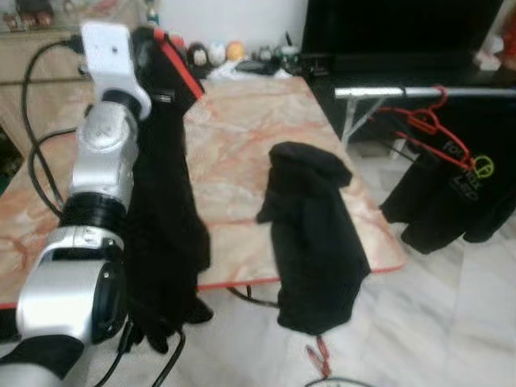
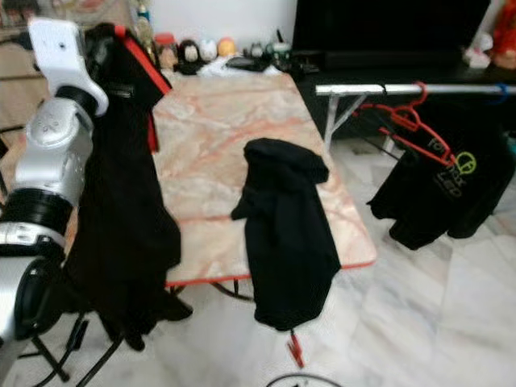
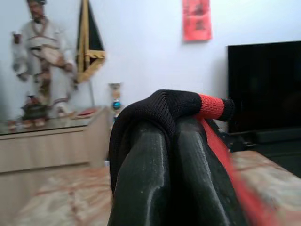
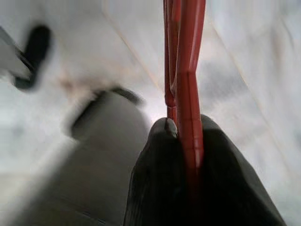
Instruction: Hang hanger
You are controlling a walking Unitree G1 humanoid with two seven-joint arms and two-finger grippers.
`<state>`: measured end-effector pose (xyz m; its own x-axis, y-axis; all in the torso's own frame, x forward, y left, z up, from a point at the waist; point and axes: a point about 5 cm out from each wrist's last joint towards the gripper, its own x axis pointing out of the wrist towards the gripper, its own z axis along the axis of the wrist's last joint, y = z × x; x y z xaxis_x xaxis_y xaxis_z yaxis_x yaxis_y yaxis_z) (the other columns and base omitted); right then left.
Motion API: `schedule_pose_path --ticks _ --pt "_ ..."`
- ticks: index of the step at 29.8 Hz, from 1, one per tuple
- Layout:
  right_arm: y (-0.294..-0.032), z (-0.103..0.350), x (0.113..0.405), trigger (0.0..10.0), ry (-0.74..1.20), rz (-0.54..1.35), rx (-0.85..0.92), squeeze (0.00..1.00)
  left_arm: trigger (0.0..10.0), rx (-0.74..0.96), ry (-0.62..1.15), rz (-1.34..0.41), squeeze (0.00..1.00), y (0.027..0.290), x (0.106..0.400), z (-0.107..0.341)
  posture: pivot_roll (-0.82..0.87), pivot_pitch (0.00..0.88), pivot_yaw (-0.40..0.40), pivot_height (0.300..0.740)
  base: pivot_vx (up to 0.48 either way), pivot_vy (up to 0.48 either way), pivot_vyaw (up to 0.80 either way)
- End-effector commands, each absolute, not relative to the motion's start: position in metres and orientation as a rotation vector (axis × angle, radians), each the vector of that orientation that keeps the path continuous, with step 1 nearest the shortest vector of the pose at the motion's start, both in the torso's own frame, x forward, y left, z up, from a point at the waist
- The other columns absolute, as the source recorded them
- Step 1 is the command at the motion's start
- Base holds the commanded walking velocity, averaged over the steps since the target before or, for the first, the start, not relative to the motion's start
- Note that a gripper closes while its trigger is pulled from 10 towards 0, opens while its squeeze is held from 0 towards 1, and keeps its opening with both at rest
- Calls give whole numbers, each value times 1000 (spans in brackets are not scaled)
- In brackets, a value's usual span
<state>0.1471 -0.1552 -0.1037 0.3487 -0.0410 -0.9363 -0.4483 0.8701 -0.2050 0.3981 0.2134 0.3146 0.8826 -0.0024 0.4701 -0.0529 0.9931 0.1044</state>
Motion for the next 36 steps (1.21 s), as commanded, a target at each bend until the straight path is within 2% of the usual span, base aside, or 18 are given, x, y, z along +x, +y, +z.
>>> schedule_pose_path --ticks 1,6,12,14,16,21,26,30,31,32,33,34,36 --pt "-166 -104 144 10000 1212 260 -492 0 10000 119 -548 0 0 202 397 327 80 0 -8 740 315 0 0" --pt "-166 -105 143 10000 1213 262 -494 0 10000 114 -541 -9 0 202 396 321 79 0 -5 740 313 0 0" --pt "-166 -105 143 10000 1213 262 -493 0 10000 72 -524 -31 0 202 392 308 76 0 -3 740 0 0 0" --pt "-166 -105 142 10000 1214 265 -495 0 10000 44 -450 -83 0 199 379 273 78 0 -9 740 0 0 0" --pt "-166 -105 141 10000 1216 268 -499 0 10000 -1 -321 -142 0 192 352 226 82 0 -9 740 0 0 0" --pt "-167 -105 141 10000 1216 275 -502 0 10000 -27 -131 -219 0 181 309 173 78 0 -5 740 0 0 0" --pt "-167 -105 141 10000 1214 275 -506 0 10000 -10 -5 -274 0 180 282 155 83 0 -4 740 0 0 0" --pt "-167 -105 141 10000 1214 277 -508 0 10000 11 27 -278 0 178 275 155 83 0 -4 740 0 0 0" --pt "-167 -105 141 10000 1214 279 -509 0 10000 8 32 -277 122 176 275 154 86 0 -6 740 0 0 0" --pt "-167 -105 141 10000 1215 280 -509 0 10000 7 40 -275 686 174 275 153 84 0 -5 740 0 0 0" --pt "-167 -105 141 10000 1215 281 -509 0 10000 8 44 -275 686 174 274 153 84 0 -5 740 0 0 0" --pt "-167 -105 141 10000 1215 280 -509 0 10000 19 65 -303 1000 169 273 149 77 0 -2 740 0 0 0" --pt "-167 -105 141 10000 1214 280 -509 0 10000 17 79 -320 1000 166 272 148 77 0 -2 740 0 0 0"
